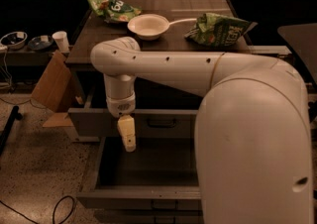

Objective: Open top drawer

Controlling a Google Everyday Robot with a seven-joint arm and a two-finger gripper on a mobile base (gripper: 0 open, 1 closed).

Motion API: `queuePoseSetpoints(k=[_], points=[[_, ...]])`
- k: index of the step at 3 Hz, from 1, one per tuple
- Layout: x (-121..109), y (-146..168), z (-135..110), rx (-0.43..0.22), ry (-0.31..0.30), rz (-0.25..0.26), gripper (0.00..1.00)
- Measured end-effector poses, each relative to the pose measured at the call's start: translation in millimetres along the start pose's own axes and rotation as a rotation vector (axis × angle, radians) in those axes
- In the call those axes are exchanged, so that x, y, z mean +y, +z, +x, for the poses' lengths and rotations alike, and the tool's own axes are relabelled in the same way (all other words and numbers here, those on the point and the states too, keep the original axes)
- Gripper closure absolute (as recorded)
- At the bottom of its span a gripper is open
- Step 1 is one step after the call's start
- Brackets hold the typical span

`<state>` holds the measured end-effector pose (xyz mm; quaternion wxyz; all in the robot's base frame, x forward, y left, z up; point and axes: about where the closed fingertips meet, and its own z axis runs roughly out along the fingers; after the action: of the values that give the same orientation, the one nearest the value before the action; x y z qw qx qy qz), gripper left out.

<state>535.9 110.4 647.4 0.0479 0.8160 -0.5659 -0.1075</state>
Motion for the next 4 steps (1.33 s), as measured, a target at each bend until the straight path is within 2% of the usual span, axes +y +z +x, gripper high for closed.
queuePoseSetpoints(k=[1,2,3,4], points=[[52.6,5.9,-1.3,0.041,-0.055,-0.062,0.00],[82.1,0.0,1.1,0.089,-0.088,-0.090,0.00],[91.3,-18.7,5.7,0.115,-0.066,-0.063,0.00],[83.7,-44.0,13.1,0.113,0.010,0.017,0.00]])
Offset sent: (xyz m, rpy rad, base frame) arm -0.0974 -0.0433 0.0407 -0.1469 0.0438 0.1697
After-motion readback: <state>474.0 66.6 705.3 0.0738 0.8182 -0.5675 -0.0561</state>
